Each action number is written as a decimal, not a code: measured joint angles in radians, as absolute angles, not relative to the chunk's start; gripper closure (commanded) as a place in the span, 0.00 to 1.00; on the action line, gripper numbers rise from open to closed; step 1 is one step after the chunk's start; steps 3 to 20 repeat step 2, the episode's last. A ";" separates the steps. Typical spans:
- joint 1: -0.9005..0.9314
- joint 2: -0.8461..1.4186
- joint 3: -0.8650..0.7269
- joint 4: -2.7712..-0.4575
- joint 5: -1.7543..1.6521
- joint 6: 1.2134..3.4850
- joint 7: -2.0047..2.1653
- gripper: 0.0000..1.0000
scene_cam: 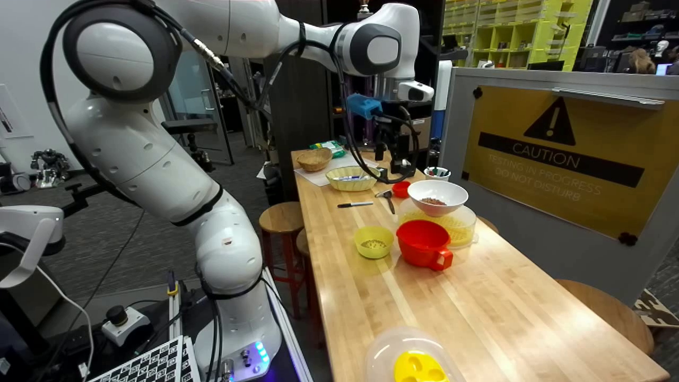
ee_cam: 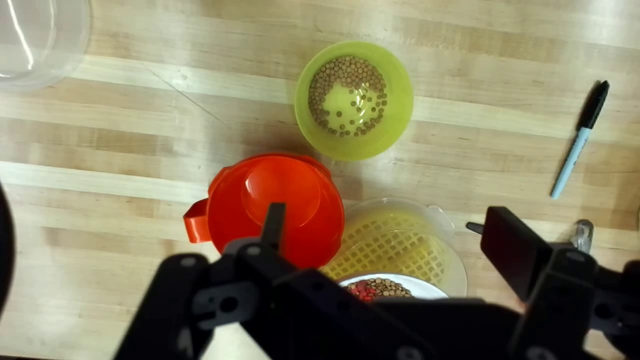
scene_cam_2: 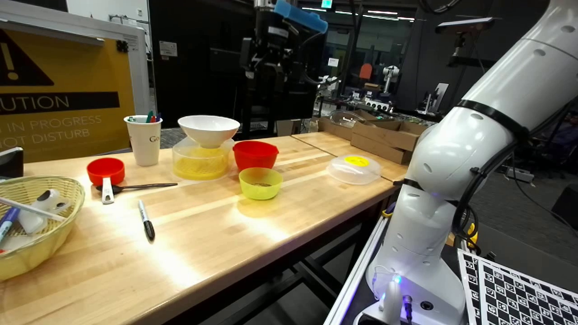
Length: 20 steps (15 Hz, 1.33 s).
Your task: Pour the contents of the orange bowl into the white bowl on the left
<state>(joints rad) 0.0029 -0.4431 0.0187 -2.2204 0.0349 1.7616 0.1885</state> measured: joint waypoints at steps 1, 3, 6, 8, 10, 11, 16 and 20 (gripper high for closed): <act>0.003 -0.443 0.019 -2.220 0.035 1.762 0.188 0.00; 0.003 -0.443 0.019 -2.220 0.035 1.762 0.188 0.00; 0.003 -0.443 0.019 -2.220 0.035 1.762 0.188 0.00; 0.003 -0.443 0.019 -2.220 0.035 1.762 0.188 0.00; 0.003 -0.443 0.019 -2.220 0.035 1.762 0.188 0.00; 0.003 -0.443 0.019 -2.220 0.035 1.762 0.188 0.00; 0.003 -0.443 0.019 -2.220 0.035 1.762 0.188 0.00; 0.003 -0.443 0.019 -2.220 0.035 1.762 0.188 0.00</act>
